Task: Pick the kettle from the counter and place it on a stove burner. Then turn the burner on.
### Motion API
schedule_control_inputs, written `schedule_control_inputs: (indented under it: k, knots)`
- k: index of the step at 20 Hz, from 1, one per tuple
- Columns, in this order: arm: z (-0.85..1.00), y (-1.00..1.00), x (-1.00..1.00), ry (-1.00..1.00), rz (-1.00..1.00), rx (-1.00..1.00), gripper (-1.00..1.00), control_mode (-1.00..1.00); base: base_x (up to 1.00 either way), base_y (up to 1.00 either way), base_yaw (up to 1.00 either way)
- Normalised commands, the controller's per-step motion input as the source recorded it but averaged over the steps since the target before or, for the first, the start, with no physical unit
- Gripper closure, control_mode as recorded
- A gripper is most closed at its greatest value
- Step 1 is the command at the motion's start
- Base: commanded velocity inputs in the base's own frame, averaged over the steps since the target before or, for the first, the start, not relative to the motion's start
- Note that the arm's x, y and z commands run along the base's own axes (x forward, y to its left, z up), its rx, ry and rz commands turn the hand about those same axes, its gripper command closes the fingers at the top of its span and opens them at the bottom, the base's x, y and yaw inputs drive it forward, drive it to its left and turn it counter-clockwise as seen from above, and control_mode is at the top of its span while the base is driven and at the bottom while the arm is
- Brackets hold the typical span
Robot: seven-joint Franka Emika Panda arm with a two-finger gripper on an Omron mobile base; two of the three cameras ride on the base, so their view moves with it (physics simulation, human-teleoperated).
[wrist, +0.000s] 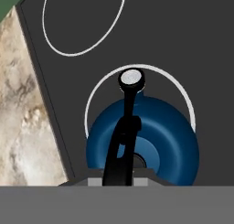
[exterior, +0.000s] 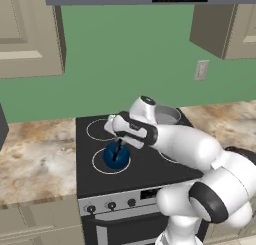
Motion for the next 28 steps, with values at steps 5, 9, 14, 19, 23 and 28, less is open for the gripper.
schedule_control_inputs:
  k: [5, 9, 14, 19, 23, 28]
  knots:
    - [0.0, 0.23, 0.52, 0.22, 0.0, -0.04, 1.0, -1.0, 0.0, 0.0, 0.0]
    - [0.0, 0.28, 0.26, 0.15, 0.0, -0.08, 1.0, -1.0, 0.0, 0.0, 0.0]
    - [-0.04, 0.12, 0.15, 0.01, 0.0, -0.12, 1.0, -1.0, 0.0, 0.0, 0.0]
    - [-0.25, 0.17, 0.37, 0.01, 0.0, -0.13, 1.0, -1.0, 0.0, 0.0, 0.0]
    - [-0.31, 0.0, 0.21, 0.0, 0.0, 0.0, 1.0, -1.0, 0.0, 0.0, 0.0]
    - [-0.4, 0.0, 0.08, 0.0, 0.0, 0.0, 1.0, -1.0, 0.0, 0.0, 0.0]
